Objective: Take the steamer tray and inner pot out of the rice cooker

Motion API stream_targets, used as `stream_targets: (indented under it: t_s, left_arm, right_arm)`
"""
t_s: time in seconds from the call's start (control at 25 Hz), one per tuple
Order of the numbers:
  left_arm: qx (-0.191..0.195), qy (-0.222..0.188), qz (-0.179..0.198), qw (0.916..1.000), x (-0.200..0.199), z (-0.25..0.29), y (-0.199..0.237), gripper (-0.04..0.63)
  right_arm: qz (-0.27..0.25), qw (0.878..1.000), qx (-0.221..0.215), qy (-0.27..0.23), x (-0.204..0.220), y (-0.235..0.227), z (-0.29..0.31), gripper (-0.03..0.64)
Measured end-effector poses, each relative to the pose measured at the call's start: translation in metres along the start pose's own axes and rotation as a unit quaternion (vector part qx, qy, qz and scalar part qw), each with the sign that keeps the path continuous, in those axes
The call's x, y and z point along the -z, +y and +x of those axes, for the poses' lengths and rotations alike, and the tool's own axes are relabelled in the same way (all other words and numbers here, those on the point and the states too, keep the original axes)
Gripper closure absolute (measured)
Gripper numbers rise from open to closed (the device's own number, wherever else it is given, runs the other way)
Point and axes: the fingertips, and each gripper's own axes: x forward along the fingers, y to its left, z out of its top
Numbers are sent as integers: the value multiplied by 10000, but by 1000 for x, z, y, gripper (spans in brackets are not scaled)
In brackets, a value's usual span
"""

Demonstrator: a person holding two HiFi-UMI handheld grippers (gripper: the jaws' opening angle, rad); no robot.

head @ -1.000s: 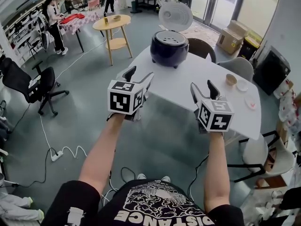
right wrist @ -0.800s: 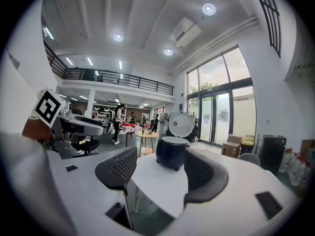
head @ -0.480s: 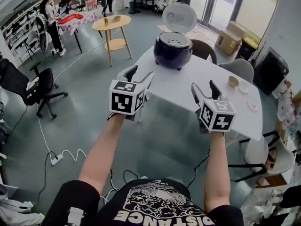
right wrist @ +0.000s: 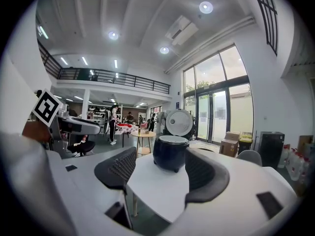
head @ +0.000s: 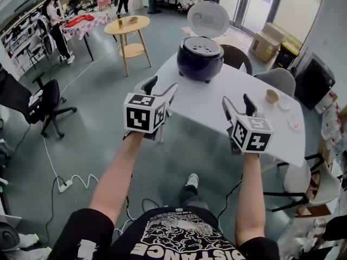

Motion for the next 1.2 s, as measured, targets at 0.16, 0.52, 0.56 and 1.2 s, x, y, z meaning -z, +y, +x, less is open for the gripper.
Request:
stream_targets:
  t_s: [0.16, 0.52, 0.56, 1.2]
  left_arm:
    - [-63, 79, 32, 9999, 8, 48, 14, 298]
    - [-210, 167, 114, 9996, -20, 190, 37, 284]
    - [-241, 191, 118, 9995, -23, 204, 39, 284]
    - [-612, 386, 147, 9973, -48, 378, 48, 255]
  right_arm:
    - [73, 10000, -48, 16, 12, -25, 47, 301]
    - [153, 9995, -240, 102, -1, -108, 173, 295]
    - [157, 9994, -270, 115, -3, -117, 185, 293]
    - [198, 9972, -672, 273, -17, -240, 332, 284]
